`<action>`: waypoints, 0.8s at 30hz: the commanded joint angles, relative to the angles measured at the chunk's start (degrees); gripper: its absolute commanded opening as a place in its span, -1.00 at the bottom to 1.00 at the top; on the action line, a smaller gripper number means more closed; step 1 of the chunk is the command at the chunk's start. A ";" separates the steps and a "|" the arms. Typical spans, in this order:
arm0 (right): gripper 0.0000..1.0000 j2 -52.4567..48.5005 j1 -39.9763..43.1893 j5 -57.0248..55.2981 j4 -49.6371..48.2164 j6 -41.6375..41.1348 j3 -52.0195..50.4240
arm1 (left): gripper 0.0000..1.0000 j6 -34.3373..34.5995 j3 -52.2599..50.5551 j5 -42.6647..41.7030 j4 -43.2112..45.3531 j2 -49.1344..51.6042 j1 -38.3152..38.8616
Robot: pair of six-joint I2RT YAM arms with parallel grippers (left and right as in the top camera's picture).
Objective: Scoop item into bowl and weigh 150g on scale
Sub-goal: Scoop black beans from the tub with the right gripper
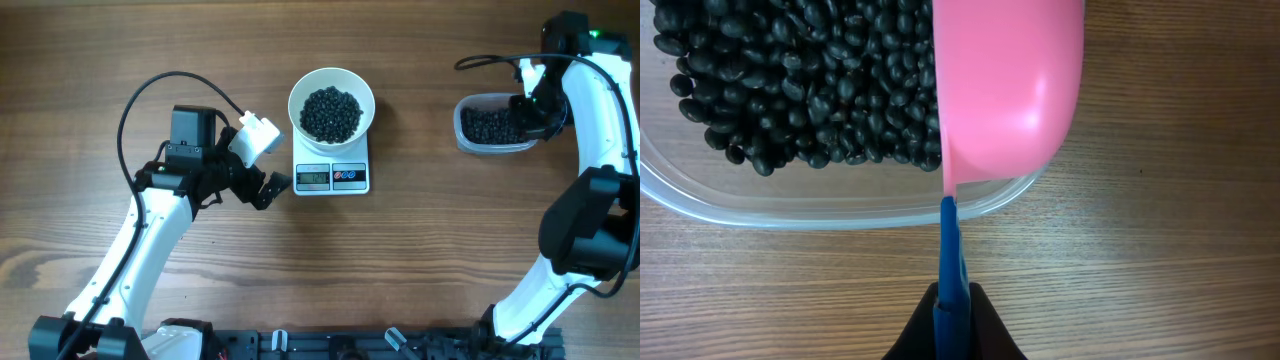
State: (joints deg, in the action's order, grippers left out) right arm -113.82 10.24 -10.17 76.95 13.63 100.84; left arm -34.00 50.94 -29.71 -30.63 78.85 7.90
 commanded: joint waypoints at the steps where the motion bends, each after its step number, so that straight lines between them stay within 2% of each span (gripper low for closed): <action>1: -0.91 -1.11 -0.15 -1.16 -0.09 1.03 -0.96 | 1.00 -0.26 -0.37 -0.63 0.00 -0.04 -0.15; 8: -0.91 -1.11 -0.87 4.37 -0.37 1.33 -4.61 | 1.00 -0.26 -0.37 -0.63 0.00 -0.04 -0.15; 24: -0.91 -1.11 -3.80 15.26 0.83 2.86 -4.81 | 1.00 -0.28 -0.37 -0.63 0.00 -0.04 -0.15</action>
State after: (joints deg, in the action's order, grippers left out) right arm -113.82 6.79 0.14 77.23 15.57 96.71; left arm -34.00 50.94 -29.71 -30.63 78.85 7.90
